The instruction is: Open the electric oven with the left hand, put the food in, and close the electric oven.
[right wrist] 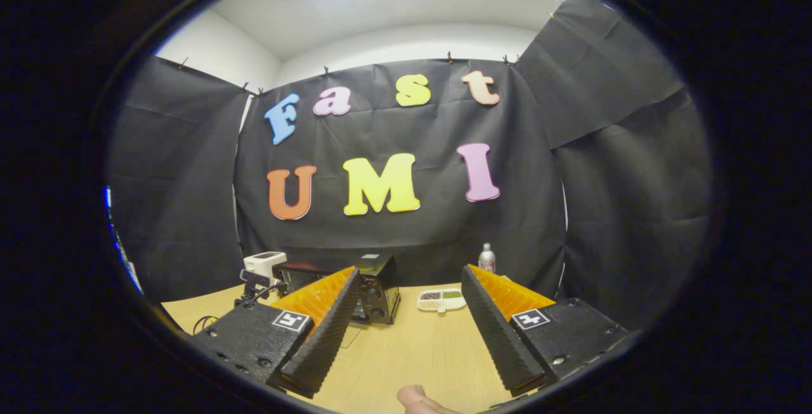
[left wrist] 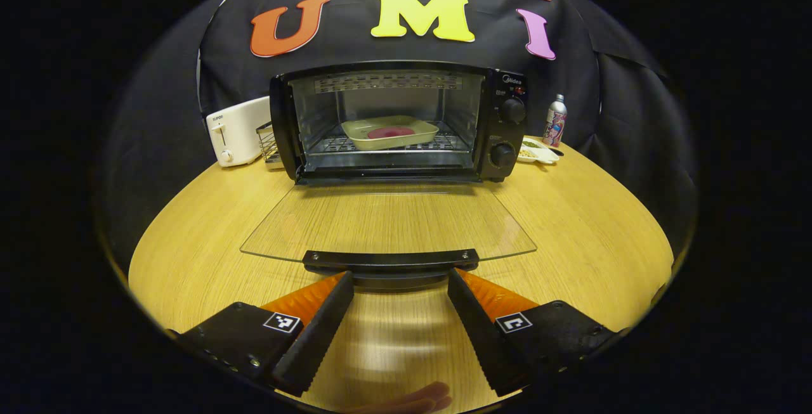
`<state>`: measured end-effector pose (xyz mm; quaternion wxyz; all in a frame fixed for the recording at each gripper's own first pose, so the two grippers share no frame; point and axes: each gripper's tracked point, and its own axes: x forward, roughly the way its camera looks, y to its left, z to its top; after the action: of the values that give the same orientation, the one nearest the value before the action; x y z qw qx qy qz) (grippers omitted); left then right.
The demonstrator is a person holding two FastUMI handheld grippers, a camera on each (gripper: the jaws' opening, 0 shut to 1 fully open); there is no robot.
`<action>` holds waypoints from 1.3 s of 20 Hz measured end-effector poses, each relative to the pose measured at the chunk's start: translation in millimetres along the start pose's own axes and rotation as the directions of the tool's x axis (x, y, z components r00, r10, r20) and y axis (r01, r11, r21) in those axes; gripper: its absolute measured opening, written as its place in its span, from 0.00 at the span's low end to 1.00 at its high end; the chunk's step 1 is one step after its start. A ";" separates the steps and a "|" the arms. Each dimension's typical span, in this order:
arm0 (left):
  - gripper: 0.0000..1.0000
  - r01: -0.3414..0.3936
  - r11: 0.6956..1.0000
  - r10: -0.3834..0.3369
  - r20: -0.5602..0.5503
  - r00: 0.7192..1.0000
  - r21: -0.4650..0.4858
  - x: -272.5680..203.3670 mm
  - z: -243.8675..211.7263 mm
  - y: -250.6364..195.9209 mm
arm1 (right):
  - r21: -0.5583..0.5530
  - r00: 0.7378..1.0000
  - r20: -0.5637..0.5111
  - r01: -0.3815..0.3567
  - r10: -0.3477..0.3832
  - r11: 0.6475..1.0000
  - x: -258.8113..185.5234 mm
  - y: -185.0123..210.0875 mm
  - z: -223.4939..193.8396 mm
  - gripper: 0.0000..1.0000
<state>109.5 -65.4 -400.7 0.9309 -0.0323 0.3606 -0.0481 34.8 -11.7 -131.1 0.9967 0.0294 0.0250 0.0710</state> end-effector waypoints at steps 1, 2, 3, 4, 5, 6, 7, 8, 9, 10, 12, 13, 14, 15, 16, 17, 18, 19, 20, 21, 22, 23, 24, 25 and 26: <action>0.95 -0.003 1.000 0.003 0.005 1.000 0.010 0.2 2.5 0.3 | -0.006 1.000 0.004 -0.001 0.001 1.000 -1.1 1.3 2.4 0.96; 0.95 -0.006 1.000 0.006 0.011 1.000 0.020 2.0 5.3 0.2 | -0.009 1.000 0.008 -0.002 0.002 1.000 -1.3 3.1 3.4 1.00; 0.95 -0.006 1.000 0.006 0.007 1.000 0.024 2.9 5.4 0.5 | -0.009 1.000 0.008 -0.005 0.005 1.000 -1.0 5.4 5.0 1.00; 0.95 -0.006 1.000 0.006 0.003 1.000 0.022 3.9 4.8 0.9 | -0.010 1.000 0.005 -0.008 0.008 1.000 -1.3 7.9 4.1 0.96; 0.95 -0.005 1.000 0.005 -0.001 1.000 0.019 3.3 4.8 0.3 | -0.011 1.000 0.002 -0.008 0.008 1.000 -1.6 9.5 4.6 0.96; 0.95 -0.004 1.000 0.004 0.002 1.000 0.021 3.4 6.9 0.6 | -0.012 1.000 -0.001 -0.008 0.008 1.000 -1.3 11.3 4.9 1.00; 0.95 -0.004 1.000 0.004 0.009 1.000 0.023 3.0 9.2 0.5 | -0.014 1.000 -0.003 -0.008 0.008 1.000 -1.2 13.4 6.3 1.00; 0.95 -0.003 1.000 0.003 0.011 1.000 0.023 2.4 8.8 0.2 | -0.017 1.000 -0.004 -0.008 0.008 1.000 -1.0 14.3 6.6 1.00; 0.95 0.001 1.000 -0.001 0.003 1.000 0.025 2.9 8.7 0.0 | -0.020 1.000 -0.003 -0.006 0.006 1.000 -0.9 15.5 7.9 1.00; 0.95 0.005 1.000 -0.005 0.001 1.000 0.020 2.6 9.3 0.1 | -0.022 1.000 -0.001 -0.005 0.005 1.000 -1.6 16.0 9.0 0.96; 0.95 0.008 1.000 -0.008 -0.006 1.000 0.020 2.0 10.1 0.1 | -0.024 1.000 0.000 -0.001 0.001 1.000 -1.7 17.1 9.5 1.00; 0.95 0.008 1.000 -0.008 -0.003 1.000 0.024 1.3 11.8 -0.1 | -0.024 1.000 -0.001 0.001 -0.001 1.000 -2.6 17.5 10.1 1.00; 0.95 0.007 1.000 -0.007 0.002 1.000 0.024 0.6 13.3 -0.5 | -0.022 1.000 -0.001 0.003 -0.003 1.000 -2.0 17.8 9.8 1.00; 0.95 0.007 1.000 -0.007 0.004 1.000 0.024 -0.4 14.1 -0.9 | -0.021 1.000 -0.002 0.004 -0.004 1.000 -2.2 18.4 10.0 0.96; 0.95 0.007 1.000 -0.007 0.008 1.000 0.026 -0.5 15.6 -0.5 | -0.020 1.000 -0.003 0.004 -0.004 1.000 -2.0 19.4 9.4 1.00; 0.95 0.008 1.000 -0.008 0.004 1.000 0.026 -0.9 15.4 -0.5 | -0.018 1.000 -0.005 0.002 -0.002 1.000 -1.7 20.4 9.6 1.00; 0.95 0.009 1.000 -0.009 -0.001 1.000 0.025 -0.5 15.7 -1.0 | -0.017 1.000 -0.008 0.001 -0.002 1.000 -1.6 20.5 9.2 1.00; 0.95 0.006 1.000 -0.006 -0.003 1.000 0.025 -1.3 16.0 -1.4 | -0.014 1.000 -0.007 0.000 0.000 1.000 -1.3 21.0 9.7 1.00; 0.95 0.001 1.000 -0.001 -0.002 1.000 0.029 -0.9 17.1 -0.5 | -0.012 1.000 -0.009 0.001 -0.002 1.000 -1.0 21.7 9.2 1.00; 0.95 -0.003 0.999 0.003 0.004 1.000 0.035 -1.5 19.2 -1.0 | -0.012 1.000 -0.010 0.004 -0.004 1.000 -0.7 21.4 8.6 1.00; 0.95 -0.006 0.999 0.006 0.010 1.000 0.034 -2.2 20.6 -0.6 | -0.011 1.000 -0.011 0.006 -0.006 1.000 -0.5 20.6 8.8 1.00; 0.95 -0.006 0.999 0.006 0.016 1.000 0.032 -2.7 22.7 -0.5 | -0.012 1.000 -0.014 0.007 -0.007 1.000 0.3 20.9 8.2 1.00; 0.95 -0.006 0.999 0.006 0.020 1.000 0.032 -4.2 24.6 -0.8 | -0.013 1.000 -0.013 0.006 -0.006 1.000 -0.4 21.3 8.1 1.00; 0.95 -0.006 0.999 0.005 0.025 1.000 0.032 -4.7 27.1 -0.3 | -0.014 1.000 -0.010 0.006 -0.006 1.000 -0.6 21.8 9.3 0.96; 0.95 -0.007 1.000 0.006 0.030 1.000 0.030 -5.2 28.8 0.5 | -0.013 1.000 -0.006 0.007 -0.007 1.000 -0.7 22.1 10.2 1.00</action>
<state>125.2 -63.6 -376.0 0.9368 -0.0179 0.3459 -0.0499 31.5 9.4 -119.5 0.9970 0.0226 0.0278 0.0679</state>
